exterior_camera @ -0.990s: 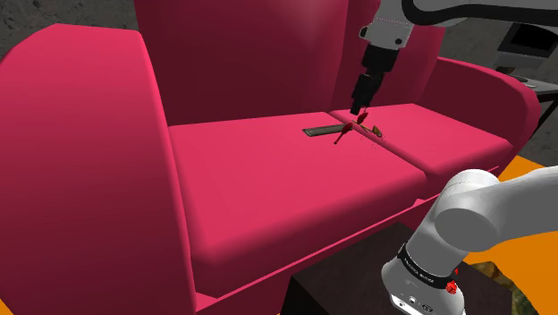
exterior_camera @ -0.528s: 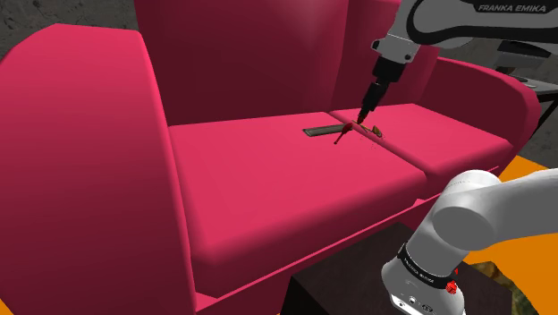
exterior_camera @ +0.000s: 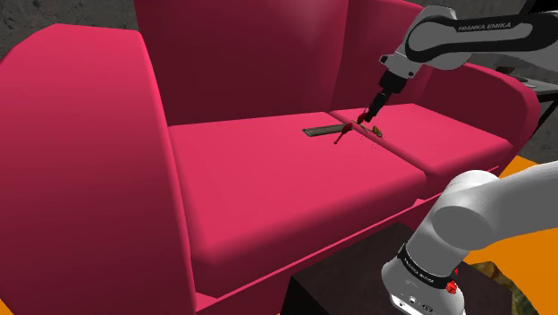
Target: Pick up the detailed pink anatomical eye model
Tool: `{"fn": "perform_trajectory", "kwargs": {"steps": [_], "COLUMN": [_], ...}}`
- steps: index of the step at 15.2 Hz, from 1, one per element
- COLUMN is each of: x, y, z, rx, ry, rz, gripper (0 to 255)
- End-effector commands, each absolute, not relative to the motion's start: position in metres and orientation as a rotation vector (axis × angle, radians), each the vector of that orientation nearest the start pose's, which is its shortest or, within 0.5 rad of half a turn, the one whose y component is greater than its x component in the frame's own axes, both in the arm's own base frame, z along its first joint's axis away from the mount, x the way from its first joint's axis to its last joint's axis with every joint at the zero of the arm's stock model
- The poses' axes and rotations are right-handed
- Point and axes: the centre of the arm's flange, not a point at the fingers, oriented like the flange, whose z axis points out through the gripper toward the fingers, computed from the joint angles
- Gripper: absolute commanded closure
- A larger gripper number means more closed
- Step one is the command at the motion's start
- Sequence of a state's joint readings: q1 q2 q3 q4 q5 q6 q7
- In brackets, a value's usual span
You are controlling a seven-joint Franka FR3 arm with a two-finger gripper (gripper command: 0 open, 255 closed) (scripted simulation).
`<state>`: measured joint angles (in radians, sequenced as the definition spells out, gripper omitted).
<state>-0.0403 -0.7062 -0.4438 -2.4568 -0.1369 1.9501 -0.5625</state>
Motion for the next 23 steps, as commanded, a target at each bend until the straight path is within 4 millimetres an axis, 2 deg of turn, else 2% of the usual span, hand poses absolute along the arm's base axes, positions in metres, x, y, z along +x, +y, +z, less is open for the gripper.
{"fn": "perform_trajectory", "kwargs": {"steps": [1,5,13,15,16,23], "x": [0.316,0.320,0.321,0.321,0.321,0.321], "y": [-0.227,-0.278,-0.282,-0.282,-0.283,-0.282], "z": [0.514,0.490,0.448,0.448,0.448,0.448], "rx": [-3.031,-2.997,-2.994,-2.994,-2.994,-2.994], "ry": [-0.307,-0.322,-0.323,-0.323,-0.323,-0.323], "rz": [-0.352,-0.416,-0.420,-0.420,-0.420,-0.420], "gripper": [0,0,0,0,255,255]}}
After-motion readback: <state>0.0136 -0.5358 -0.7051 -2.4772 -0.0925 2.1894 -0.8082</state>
